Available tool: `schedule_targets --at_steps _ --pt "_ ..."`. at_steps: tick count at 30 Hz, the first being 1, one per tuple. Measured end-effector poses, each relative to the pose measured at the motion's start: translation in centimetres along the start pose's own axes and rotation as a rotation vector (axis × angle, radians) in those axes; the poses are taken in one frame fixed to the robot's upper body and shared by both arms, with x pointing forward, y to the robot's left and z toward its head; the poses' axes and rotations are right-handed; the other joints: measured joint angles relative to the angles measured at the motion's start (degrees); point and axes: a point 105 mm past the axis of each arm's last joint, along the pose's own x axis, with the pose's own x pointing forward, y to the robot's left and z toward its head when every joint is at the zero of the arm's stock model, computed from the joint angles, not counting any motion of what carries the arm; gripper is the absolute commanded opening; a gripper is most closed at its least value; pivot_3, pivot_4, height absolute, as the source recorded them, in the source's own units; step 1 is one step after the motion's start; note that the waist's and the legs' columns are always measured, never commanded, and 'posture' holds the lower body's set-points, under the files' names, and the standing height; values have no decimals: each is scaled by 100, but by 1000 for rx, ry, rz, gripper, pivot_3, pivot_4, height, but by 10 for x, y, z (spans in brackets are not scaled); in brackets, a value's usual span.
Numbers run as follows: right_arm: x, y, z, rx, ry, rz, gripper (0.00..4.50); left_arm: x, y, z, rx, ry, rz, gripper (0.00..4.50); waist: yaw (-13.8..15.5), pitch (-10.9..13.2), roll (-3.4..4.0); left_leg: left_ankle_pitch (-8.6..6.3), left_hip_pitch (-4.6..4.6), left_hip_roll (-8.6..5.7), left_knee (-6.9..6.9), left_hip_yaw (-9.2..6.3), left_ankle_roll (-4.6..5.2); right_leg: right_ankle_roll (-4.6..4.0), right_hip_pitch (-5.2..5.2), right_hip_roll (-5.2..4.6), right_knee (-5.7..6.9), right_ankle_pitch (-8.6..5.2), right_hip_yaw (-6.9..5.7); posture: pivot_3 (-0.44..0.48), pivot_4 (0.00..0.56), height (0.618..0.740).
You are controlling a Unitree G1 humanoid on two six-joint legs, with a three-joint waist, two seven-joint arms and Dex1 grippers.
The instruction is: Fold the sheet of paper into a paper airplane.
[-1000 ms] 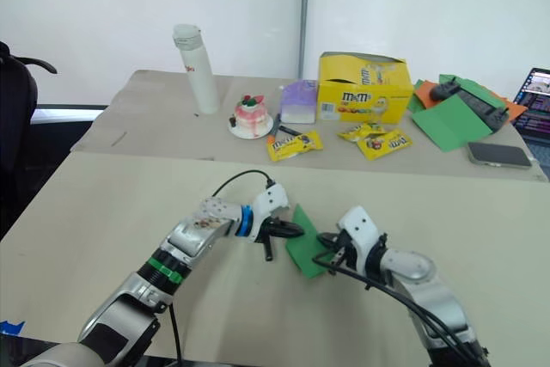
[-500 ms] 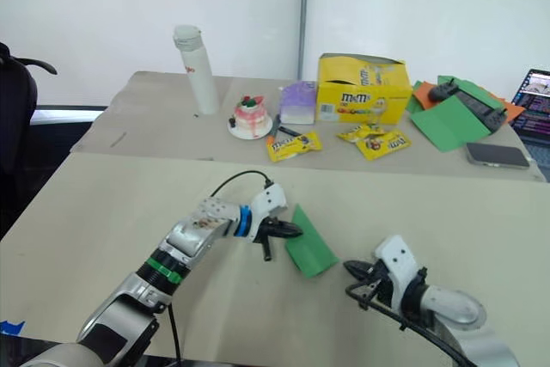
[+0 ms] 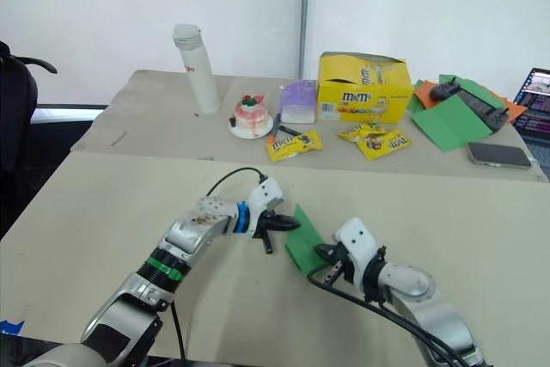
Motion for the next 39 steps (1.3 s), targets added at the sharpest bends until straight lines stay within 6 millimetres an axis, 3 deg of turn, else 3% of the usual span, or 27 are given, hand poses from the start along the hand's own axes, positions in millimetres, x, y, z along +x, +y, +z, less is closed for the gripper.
schedule_targets --at_steps 8,16,19,24,27,32,39 --pt "0 -1 0 -8 12 15 0 -12 -14 -8 87 67 -104 25 -15 -3 3 0 2 6 -1 0 0 -1 2 8 -1 0 3 0 150 740" --pt "0 0 -2 4 17 12 0 -17 -39 -19 16 46 -245 25 0 -5 2 0 3 11 0 0 0 -2 2 16 0 0 12 0 150 740" --pt "0 -1 -1 9 18 2 0 -9 -21 -7 -8 -15 -164 25 30 0 -6 0 -3 10 9 -4 1 -2 0 29 0 0 31 0 150 740" --pt "2 1 0 34 5 -4 0 -9 17 31 48 -131 -20 25 1 -1 -11 0 -2 9 4 0 2 -1 -2 41 -2 0 56 0 150 740" --pt "4 2 1 42 -2 -5 0 -8 24 24 47 -127 -12 25 -43 -3 -5 -1 -1 7 -3 3 4 -1 -5 43 -1 -1 64 0 150 740" --pt "5 1 1 46 1 -9 0 -3 15 -5 38 -88 -104 25 -48 -2 -8 0 -1 7 1 4 3 -1 -6 43 2 0 66 0 150 740" --pt "7 2 1 65 -7 -21 0 -4 19 -6 88 -59 -136 25 -56 -3 -10 0 1 6 1 4 3 -1 -4 44 2 -1 67 0 150 740"
